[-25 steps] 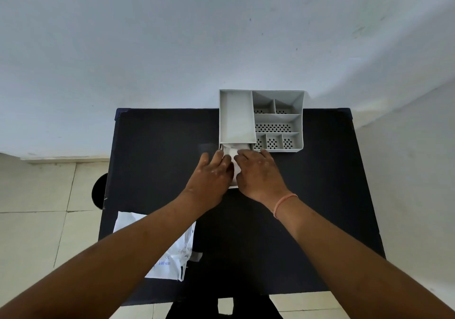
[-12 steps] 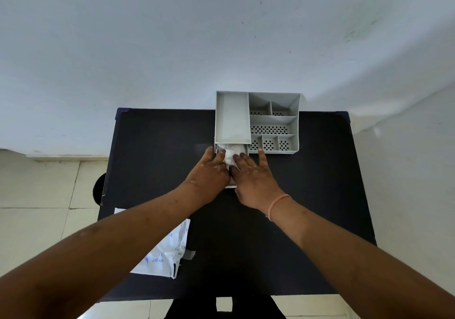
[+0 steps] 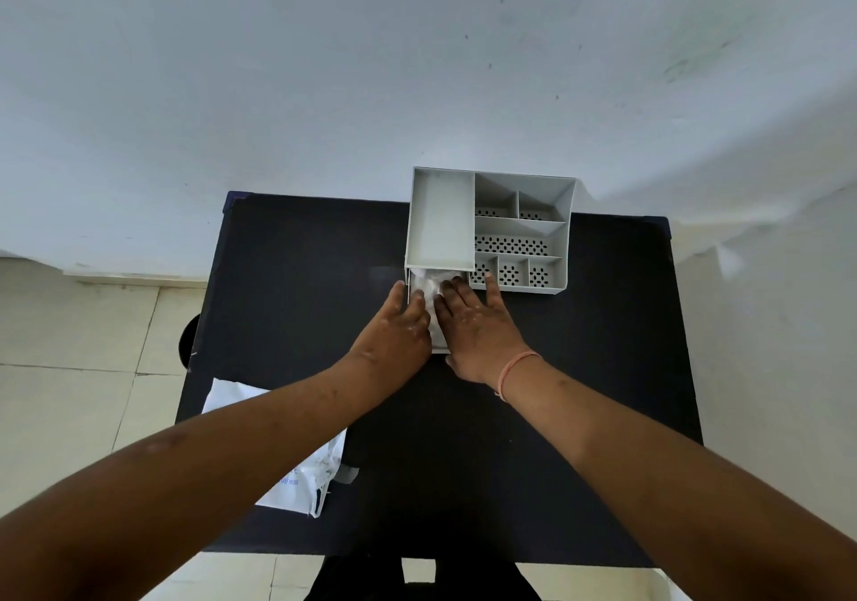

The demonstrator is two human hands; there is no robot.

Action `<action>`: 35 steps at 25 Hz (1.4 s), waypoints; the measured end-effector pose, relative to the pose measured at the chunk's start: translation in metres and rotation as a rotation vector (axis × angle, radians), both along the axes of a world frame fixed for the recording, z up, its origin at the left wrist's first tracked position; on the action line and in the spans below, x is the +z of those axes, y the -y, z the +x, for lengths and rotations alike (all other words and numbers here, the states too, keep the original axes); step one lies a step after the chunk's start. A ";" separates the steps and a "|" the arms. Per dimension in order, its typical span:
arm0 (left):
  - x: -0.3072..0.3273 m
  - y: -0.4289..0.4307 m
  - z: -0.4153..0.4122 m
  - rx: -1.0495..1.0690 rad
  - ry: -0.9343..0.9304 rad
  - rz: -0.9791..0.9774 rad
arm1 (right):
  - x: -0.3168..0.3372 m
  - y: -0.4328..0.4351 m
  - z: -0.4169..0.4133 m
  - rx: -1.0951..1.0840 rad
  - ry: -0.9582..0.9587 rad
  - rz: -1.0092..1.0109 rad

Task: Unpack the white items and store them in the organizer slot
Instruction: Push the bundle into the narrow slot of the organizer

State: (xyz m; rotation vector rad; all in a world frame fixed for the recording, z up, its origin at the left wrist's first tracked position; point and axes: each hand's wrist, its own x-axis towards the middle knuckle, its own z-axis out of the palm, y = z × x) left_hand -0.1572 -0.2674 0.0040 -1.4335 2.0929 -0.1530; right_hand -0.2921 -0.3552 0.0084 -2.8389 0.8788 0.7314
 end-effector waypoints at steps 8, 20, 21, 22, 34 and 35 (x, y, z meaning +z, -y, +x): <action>0.006 -0.005 0.007 0.056 -0.139 -0.097 | -0.008 -0.008 -0.020 -0.047 0.300 -0.001; -0.005 -0.035 0.017 0.419 -0.527 -0.231 | 0.000 0.002 0.009 0.062 0.304 0.110; -0.005 -0.036 0.016 0.437 -0.529 -0.247 | -0.002 0.005 0.011 0.086 0.247 0.115; -0.005 -0.036 0.016 0.445 -0.533 -0.261 | -0.003 0.008 0.011 0.095 0.219 0.121; -0.009 -0.032 0.023 0.226 -0.495 -0.234 | -0.018 -0.004 -0.014 0.056 0.175 0.103; -0.009 -0.031 0.023 0.203 -0.487 -0.226 | -0.020 -0.004 -0.014 0.046 0.187 0.115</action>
